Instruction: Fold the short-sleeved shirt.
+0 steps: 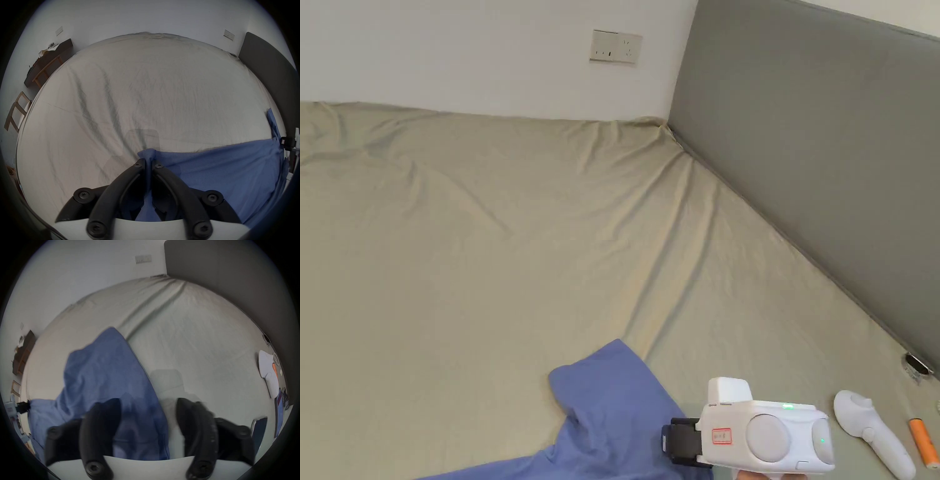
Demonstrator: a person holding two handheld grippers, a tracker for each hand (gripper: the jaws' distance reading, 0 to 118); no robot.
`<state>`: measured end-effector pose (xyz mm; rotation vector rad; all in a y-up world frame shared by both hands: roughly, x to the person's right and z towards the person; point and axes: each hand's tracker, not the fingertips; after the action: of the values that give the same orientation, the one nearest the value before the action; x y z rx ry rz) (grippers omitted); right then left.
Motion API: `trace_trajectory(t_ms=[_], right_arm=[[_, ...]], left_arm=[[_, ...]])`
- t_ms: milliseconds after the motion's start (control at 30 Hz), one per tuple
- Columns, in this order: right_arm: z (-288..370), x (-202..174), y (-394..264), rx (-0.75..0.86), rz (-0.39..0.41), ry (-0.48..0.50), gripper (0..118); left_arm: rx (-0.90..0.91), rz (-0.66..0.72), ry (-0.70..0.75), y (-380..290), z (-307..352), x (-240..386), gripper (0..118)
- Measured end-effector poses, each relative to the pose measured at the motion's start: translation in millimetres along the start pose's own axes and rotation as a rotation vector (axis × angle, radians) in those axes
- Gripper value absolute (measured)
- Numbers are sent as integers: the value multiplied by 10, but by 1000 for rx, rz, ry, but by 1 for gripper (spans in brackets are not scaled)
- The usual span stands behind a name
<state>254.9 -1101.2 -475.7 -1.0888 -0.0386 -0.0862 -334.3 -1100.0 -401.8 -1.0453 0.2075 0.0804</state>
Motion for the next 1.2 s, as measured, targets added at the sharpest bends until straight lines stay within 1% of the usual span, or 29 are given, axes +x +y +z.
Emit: trace_trajectory(t_ms=[33,67,100,133,167,233,300,367,433,467,533,667,767,900,1033,1133,1200], right_arm=[[7,-39,-5,13,44,-55,44],[72,-60,-6,55,116,-82,20],[118,-31,-1,68,112,21,3],[191,-50,-25,53,60,55,3],[244,-53,-16,41,14,61,3],[414,-37,-45,83,26,62,3],[640,-5,-73,144,43,59,3],[918,61,-172,187,34,86,3],[1178,86,-294,220,18,114,3],[1312,100,-383,233,16,117,3],[1542,117,-609,268,29,113,3],[1916,167,-1074,302,29,121,3],[2058,225,-1446,289,6,105,3],[2098,319,-1938,220,-5,48,3],[2012,389,-2325,158,-25,22,3],[1869,389,-2490,126,-38,5,3],[1740,361,-2520,112,-31,-10,3]], left_arm=[[3,-5,2,-6,-1,5,6],[6,-7,5,-9,-3,9,6],[7,-6,7,-15,21,20,6],[7,-3,9,-11,35,26,6],[5,4,13,13,76,35,4],[-16,60,11,63,230,21,4],[98,89,-119,-15,565,-96,4],[140,116,-145,-118,870,-231,4],[132,178,-139,-260,1138,-394,4],[133,216,-114,-353,1260,-470,4],[111,261,-106,-596,1480,-588,4],[140,285,-121,-1117,1854,-759,4],[124,303,-135,-1511,2051,-751,4],[52,287,-118,-1961,2068,-685,4],[-45,278,-85,-2260,1882,-631,4],[-75,271,-70,-2381,1721,-564,4],[-84,243,-52,-2406,1659,-512,4]])
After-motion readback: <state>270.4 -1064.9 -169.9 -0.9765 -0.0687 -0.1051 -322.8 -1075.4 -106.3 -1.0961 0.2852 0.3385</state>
